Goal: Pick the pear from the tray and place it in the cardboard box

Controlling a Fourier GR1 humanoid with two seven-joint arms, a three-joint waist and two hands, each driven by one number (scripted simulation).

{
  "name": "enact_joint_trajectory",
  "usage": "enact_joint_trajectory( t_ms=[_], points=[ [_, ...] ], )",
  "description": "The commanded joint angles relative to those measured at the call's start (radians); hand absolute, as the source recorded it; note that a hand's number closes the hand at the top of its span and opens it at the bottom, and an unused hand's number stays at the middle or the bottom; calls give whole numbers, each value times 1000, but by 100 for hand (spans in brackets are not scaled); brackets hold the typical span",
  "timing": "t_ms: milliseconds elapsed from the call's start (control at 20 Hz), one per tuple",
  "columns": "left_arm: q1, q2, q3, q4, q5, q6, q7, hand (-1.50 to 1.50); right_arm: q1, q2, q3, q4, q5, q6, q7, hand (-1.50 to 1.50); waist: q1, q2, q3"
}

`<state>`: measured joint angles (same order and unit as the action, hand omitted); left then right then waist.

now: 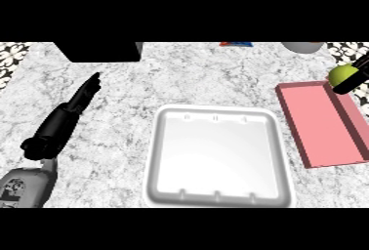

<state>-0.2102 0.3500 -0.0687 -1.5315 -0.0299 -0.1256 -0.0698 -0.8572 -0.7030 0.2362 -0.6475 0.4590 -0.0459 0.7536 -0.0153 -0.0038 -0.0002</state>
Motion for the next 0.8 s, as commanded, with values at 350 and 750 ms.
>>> enact_joint_trajectory(
  t_ms=[350, 750],
  points=[
    [-5, -31, 2, 26, -30, -7, -26, 0, 152, -33, -134, -194, -125, 54, -242, -150, 9, 4, 0],
    [50, -8, 28, -6, -3, -19, -28, 0, 153, 68, -505, -321, -359, -407, -393, -150, -17, -2, 5]
  ],
)
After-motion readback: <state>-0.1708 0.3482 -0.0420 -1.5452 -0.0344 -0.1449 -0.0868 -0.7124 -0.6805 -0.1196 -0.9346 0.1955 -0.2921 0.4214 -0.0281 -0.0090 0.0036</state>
